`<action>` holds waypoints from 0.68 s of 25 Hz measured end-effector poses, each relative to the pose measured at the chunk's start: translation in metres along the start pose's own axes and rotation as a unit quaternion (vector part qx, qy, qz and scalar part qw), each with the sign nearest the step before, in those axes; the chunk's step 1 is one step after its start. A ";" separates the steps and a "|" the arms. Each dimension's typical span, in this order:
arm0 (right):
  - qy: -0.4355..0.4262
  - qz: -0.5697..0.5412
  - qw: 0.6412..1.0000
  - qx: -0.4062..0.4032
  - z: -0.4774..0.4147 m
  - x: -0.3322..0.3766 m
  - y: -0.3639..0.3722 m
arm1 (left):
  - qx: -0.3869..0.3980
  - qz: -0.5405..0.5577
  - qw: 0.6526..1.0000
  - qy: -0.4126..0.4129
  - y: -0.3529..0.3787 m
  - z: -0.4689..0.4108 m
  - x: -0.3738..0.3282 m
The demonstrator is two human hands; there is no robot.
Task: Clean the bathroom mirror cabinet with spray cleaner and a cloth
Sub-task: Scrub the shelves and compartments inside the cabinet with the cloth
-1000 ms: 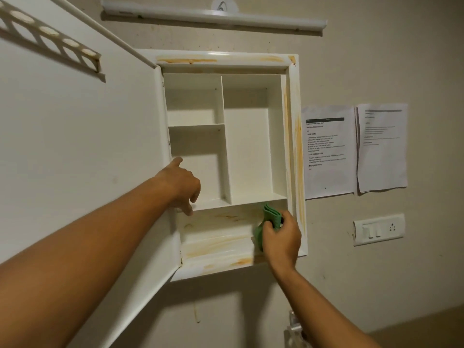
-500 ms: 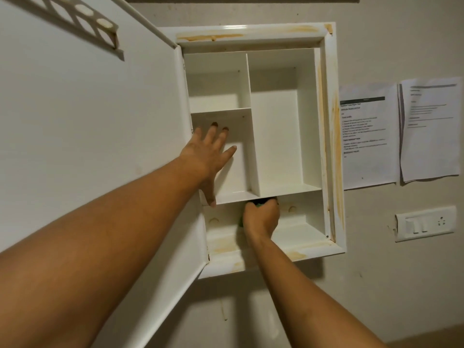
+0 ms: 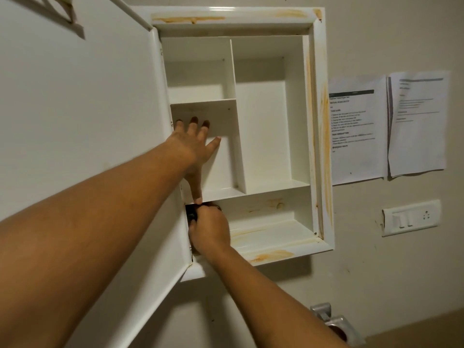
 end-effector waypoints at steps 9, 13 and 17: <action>-0.248 0.397 0.866 0.177 -0.012 -0.068 -0.090 | -0.074 -0.018 0.997 0.027 0.004 0.008 0.003; -0.097 0.369 0.918 0.111 -0.015 -0.126 -0.141 | -0.098 -0.032 0.995 0.018 0.008 0.011 0.004; 0.068 0.122 0.989 0.046 0.000 -0.129 -0.120 | -0.124 -0.048 0.991 -0.027 0.014 0.030 0.001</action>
Point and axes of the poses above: each hand's wrist, its own z-axis away from the middle knuckle, its own y-axis out of the palm, x = y × z, the point moved 1 cm from there along -z, towards the middle knuckle, and after that the axes turned 5 degrees about x, right-handed, at the moved point
